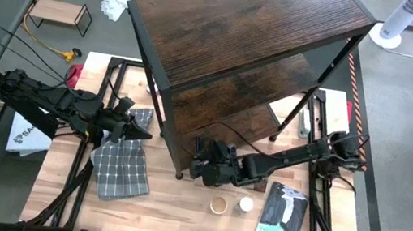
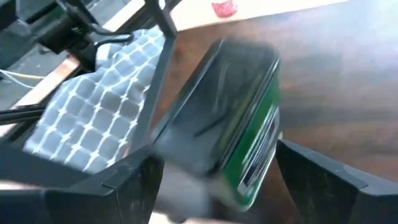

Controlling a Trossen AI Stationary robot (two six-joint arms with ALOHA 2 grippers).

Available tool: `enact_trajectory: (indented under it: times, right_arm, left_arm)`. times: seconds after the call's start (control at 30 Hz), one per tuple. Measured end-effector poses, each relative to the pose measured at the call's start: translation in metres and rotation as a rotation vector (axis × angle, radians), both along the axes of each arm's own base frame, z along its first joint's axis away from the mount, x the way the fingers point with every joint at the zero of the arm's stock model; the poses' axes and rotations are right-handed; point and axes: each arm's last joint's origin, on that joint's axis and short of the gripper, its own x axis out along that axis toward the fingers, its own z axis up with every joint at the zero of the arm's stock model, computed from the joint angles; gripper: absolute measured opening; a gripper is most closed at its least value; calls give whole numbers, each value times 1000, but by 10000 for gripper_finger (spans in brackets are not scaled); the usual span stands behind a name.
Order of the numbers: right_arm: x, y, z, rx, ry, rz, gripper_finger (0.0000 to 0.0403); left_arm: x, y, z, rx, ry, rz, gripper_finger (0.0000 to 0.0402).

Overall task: Shelf spices
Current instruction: Remove the green seasoning can from the shelf

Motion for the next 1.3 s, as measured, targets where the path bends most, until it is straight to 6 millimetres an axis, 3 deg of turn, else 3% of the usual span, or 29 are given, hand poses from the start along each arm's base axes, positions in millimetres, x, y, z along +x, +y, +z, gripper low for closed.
enact_trajectory:
  times: [0.17, 0.3, 0.4, 0.47, 0.63, 0.8, 1.0, 1.13, 1.3]
  right_arm:
    - [2, -14, -1, -16, 17, -52, 303]
    - [3, -22, -4, 44, 53, -24, 303]
    - [3, -24, -4, -8, 91, 10, 292]
    - [1, -25, -5, -39, 113, 3, 253]
    - [-13, -19, 5, -113, 179, 19, 91]
    - [-41, 3, 34, -204, 218, 150, 93]
    - [-102, 50, 65, -124, 216, 286, 93]
    - [-141, 75, 59, -53, 262, 199, 93]
    - [-155, 102, 34, 0, 210, 39, 93]
  left_arm:
    - [0, 1, 0, 1, -2, 46, 0]
    - [0, 2, 0, -4, -3, 82, 0]
    - [0, 3, 0, 3, -5, 118, 0]
    - [0, 4, 0, 7, -6, 137, 0]
    - [0, 5, 0, 46, -7, 155, 0]
    - [2, 5, -4, 96, 29, 172, 0]
    - [5, 4, -8, 89, 63, 180, 0]
    - [8, 3, -11, 96, 88, 173, 0]
    - [11, 1, -13, 125, 103, 122, 0]
